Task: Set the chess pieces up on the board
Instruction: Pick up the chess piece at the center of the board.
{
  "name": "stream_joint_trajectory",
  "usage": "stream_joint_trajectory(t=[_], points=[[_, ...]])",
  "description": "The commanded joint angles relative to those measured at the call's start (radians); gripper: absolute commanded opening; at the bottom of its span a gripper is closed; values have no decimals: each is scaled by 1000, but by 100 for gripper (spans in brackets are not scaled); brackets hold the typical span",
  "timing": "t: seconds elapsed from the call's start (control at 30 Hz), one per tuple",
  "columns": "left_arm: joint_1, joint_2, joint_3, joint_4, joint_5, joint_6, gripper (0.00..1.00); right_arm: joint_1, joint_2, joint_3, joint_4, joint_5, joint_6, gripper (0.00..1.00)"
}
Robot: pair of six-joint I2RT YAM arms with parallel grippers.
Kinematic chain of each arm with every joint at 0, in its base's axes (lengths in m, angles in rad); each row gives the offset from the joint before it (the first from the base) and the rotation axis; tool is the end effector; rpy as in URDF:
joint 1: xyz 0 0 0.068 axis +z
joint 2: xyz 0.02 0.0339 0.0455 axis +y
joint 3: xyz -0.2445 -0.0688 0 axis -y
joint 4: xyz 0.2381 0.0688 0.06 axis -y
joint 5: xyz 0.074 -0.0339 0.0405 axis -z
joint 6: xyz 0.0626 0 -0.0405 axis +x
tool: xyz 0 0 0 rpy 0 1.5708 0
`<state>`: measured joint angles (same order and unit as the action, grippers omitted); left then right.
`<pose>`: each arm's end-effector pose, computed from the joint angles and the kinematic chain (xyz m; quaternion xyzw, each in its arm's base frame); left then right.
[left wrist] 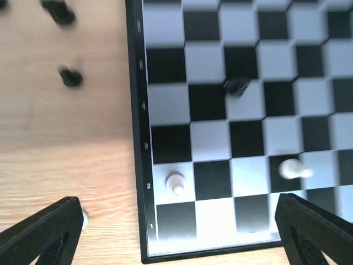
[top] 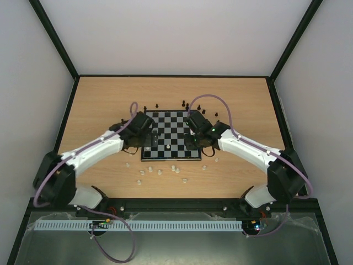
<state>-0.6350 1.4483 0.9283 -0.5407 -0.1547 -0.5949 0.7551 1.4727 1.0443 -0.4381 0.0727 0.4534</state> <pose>0.2415 -0.1660 0.1714 -0.0001 0.9650 -0.0840 0.2486 0.2404 0.2201 0.2085 -0.1286 0.9292 0.1678 0.3030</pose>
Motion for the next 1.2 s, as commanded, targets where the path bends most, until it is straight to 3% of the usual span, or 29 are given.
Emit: stream_joint_trajectory(t=[0.0, 0.17, 0.3, 0.33, 0.43, 0.53, 0.63, 0.83, 1.17], points=[[-6, -180, 73, -116, -63, 17, 99, 7, -52, -16, -4, -41, 3, 40], [33, -290, 41, -118, -4, -19, 99, 7, -75, -47, 46, -107, 15, 60], [17, -366, -17, -48, -8, 3, 99, 7, -67, -51, 63, -158, 20, 87], [12, -409, -58, -7, -8, 4, 99, 7, -72, -50, 64, -169, 21, 98], [33, -497, -165, 76, 2, 14, 99, 7, -106, -63, 81, -186, 31, 99], [156, -471, -194, 69, 58, -6, 99, 8, -153, -83, 98, -192, 48, 98], [206, -414, -155, 41, 54, -60, 99, 7, -176, -102, 94, -185, 57, 98], [221, -290, -147, 45, -32, -74, 99, 8, -207, -135, 57, -112, 67, 99], [198, -292, -263, 81, -39, -105, 99, 8, -238, -219, 77, -71, 87, 96]])
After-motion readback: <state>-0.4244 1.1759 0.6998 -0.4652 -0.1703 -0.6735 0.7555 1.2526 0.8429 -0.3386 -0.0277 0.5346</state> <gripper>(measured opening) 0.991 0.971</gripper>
